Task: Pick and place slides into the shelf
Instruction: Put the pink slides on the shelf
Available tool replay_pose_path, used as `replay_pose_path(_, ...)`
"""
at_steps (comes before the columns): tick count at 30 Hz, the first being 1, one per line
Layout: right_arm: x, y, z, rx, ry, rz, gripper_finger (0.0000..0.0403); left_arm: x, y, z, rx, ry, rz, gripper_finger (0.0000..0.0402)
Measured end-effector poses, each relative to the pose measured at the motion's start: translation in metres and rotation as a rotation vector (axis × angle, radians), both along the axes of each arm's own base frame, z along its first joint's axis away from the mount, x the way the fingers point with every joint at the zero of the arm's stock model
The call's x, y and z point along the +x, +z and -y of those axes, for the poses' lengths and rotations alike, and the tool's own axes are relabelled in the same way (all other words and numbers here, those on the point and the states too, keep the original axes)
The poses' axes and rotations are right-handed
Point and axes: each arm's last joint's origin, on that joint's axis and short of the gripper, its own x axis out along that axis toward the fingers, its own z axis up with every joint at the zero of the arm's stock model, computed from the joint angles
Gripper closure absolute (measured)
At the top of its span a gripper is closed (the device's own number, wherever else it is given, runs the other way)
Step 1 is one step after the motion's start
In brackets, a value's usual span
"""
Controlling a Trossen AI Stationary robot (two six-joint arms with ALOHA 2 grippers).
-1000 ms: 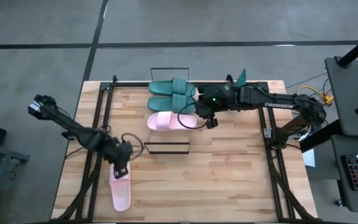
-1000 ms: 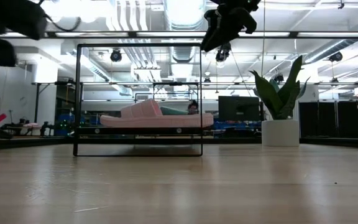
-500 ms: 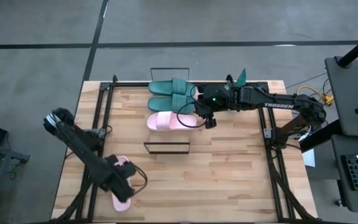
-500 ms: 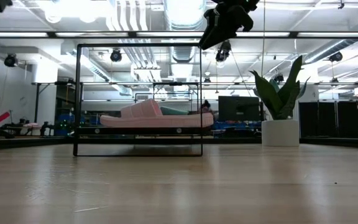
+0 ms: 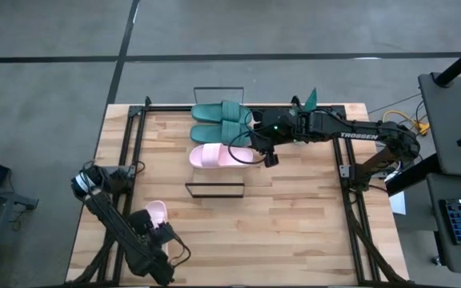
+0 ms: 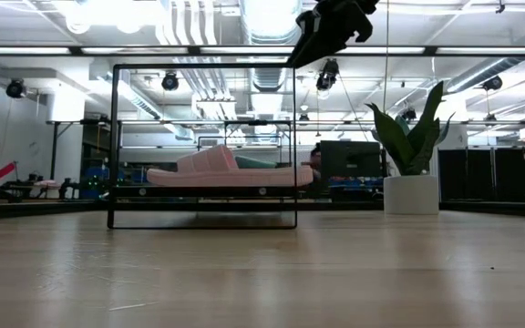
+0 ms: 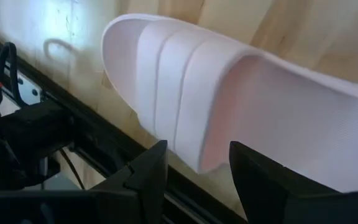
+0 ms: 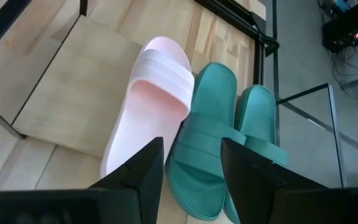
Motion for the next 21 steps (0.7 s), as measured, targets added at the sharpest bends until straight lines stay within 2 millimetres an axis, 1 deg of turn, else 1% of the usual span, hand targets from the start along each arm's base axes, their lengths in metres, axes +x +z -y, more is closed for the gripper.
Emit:
replay_pose_path(5, 0.0, -0.002, 0.0, 0.003, 0.001, -0.006, 0.0252, -0.002, -0.008, -0.001, 0.041, -0.01, -0.018, 0.0245)
replay_pose_path(11, 0.0, -0.006, 0.0, 0.004, 0.001, -0.018, 0.0252, -0.006, -0.017, -0.009, 0.114, -0.042, 0.0, 0.0245)
replay_pose_path(21, -0.003, -0.022, 0.0, 0.01, 0.003, -0.068, 0.0252, -0.017, -0.037, -0.023, 0.199, -0.047, -0.065, 0.0245)
